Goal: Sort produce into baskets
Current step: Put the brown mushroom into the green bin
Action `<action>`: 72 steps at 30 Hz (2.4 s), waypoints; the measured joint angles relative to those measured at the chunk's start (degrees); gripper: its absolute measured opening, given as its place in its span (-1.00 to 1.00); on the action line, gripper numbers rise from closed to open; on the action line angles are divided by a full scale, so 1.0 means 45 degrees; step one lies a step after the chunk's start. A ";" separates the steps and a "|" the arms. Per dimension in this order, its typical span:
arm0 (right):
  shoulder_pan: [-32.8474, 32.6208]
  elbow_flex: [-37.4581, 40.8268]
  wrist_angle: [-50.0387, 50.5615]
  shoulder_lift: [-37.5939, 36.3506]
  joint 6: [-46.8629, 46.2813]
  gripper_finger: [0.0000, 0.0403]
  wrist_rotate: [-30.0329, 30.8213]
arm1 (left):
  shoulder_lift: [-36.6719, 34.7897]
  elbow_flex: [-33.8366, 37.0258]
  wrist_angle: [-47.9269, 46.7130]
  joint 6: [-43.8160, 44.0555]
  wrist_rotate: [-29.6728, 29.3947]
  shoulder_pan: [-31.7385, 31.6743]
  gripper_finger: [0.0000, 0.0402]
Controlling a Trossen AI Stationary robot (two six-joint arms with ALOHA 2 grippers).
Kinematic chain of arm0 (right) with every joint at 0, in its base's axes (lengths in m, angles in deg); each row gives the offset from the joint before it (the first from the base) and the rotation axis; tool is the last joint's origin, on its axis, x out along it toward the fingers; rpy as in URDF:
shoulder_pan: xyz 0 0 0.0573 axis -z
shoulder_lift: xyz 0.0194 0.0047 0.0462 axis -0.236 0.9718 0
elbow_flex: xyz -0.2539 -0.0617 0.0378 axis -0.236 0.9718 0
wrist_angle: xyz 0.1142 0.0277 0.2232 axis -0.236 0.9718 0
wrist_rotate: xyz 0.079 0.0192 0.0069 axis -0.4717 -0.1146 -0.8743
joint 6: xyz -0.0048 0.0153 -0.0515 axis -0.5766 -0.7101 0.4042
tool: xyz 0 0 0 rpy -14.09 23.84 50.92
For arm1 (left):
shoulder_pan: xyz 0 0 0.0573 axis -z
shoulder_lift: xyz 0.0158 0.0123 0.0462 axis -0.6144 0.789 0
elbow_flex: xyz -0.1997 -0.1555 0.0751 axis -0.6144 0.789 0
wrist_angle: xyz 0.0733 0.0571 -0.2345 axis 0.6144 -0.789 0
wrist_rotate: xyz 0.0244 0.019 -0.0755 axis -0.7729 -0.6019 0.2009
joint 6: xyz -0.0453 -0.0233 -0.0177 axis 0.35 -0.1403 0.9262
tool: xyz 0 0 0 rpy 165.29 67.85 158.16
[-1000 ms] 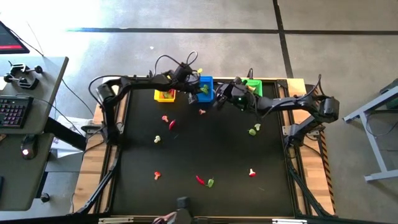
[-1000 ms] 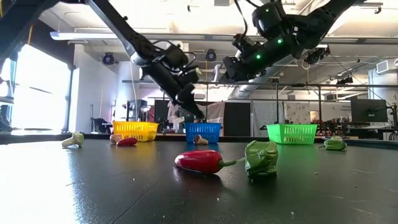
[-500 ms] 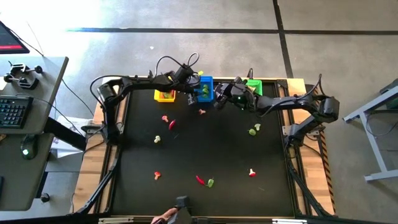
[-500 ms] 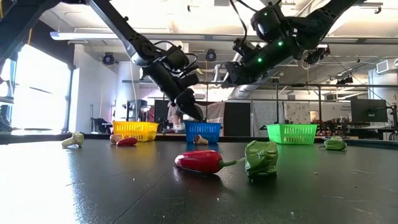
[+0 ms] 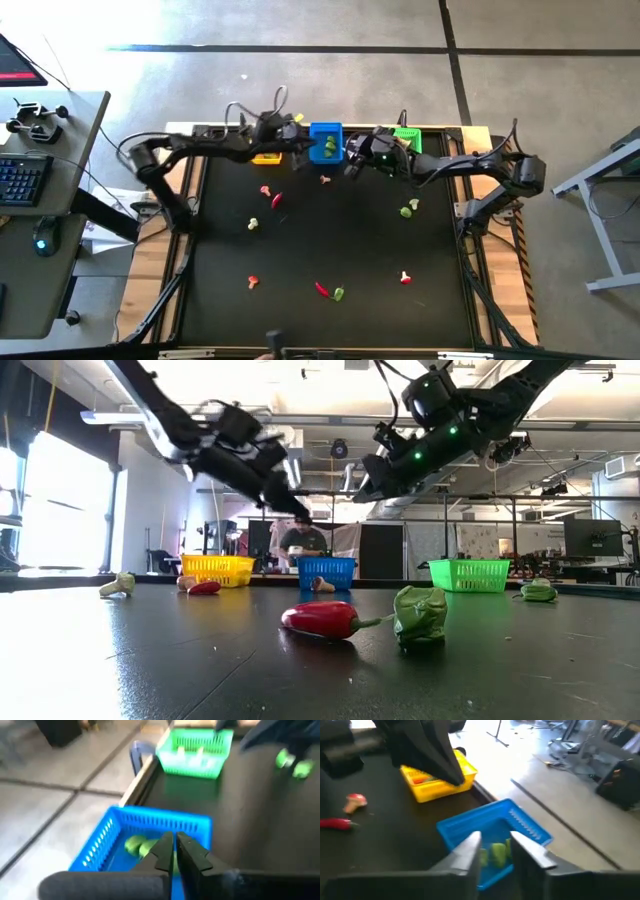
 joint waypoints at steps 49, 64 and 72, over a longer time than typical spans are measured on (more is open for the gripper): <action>-0.0512 -0.4216 0.3691 0.4863 0.0813 0.08 -0.3273 | -0.5120 1.0291 1.0821 0.3851 0.1509 0.1272 -0.96; -0.0452 -0.4206 0.4518 0.4863 0.0574 0.14 -0.3802 | -0.5119 1.0975 1.1805 0.4159 0.1502 0.1159 -0.96; -0.0442 -0.4201 0.4387 0.5003 0.0780 0.22 -0.3812 | -0.5119 1.0975 1.1797 0.4130 0.1479 0.1159 -0.96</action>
